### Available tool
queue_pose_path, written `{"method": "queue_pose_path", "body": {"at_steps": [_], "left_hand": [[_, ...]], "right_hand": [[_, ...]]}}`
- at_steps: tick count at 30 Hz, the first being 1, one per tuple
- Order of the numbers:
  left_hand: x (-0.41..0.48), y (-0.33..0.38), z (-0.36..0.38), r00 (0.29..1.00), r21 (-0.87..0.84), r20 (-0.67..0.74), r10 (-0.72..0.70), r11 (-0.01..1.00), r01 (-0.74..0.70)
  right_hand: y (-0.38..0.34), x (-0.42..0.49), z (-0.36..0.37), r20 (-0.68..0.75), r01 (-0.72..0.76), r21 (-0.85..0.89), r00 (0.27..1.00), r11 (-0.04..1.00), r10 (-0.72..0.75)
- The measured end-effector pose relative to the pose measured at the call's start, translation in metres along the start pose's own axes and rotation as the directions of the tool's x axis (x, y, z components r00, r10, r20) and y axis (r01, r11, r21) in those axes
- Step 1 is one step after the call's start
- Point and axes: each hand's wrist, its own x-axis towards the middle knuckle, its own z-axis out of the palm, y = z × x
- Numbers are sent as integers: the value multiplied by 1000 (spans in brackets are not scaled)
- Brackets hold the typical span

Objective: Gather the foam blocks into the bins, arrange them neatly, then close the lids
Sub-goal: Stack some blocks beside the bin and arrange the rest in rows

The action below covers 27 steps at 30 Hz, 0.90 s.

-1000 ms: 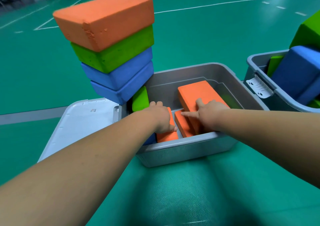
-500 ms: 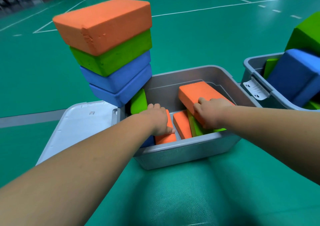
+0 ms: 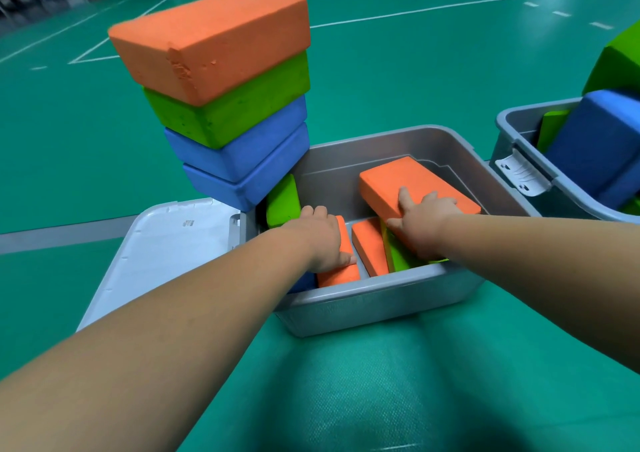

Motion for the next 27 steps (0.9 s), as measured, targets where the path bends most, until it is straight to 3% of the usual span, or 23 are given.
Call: {"method": "queue_pose_path", "body": {"at_steps": [7, 12, 15, 18, 21, 25, 27], "left_hand": [[10, -2, 1, 1000, -51, -22, 21, 998, -22], [13, -6, -2, 1000, -69, -24, 19, 997, -21], [15, -8, 0, 999, -105, -41, 10, 994, -14], [13, -8, 4, 998, -111, -67, -2, 994, -6], [14, -5, 9, 998, -163, -65, -18, 987, 7], [13, -2, 13, 994, -293, -102, -39, 956, 8], [9, -2, 13, 992, -344, -116, -58, 939, 15]], "right_hand": [[7, -16, -23, -311, 71, 166, 950, 984, -16], [15, -25, -46, -507, 81, 377, 852, 923, 133], [21, -31, -65, -563, 122, 558, 782, 821, 267], [27, -36, -86, -540, 195, 772, 704, 605, 461], [30, -33, -105, -462, 246, 877, 661, 412, 591], [29, -17, -118, -319, 231, 948, 671, 220, 669], [26, -8, -120, -280, 213, 960, 697, 182, 660]]}}
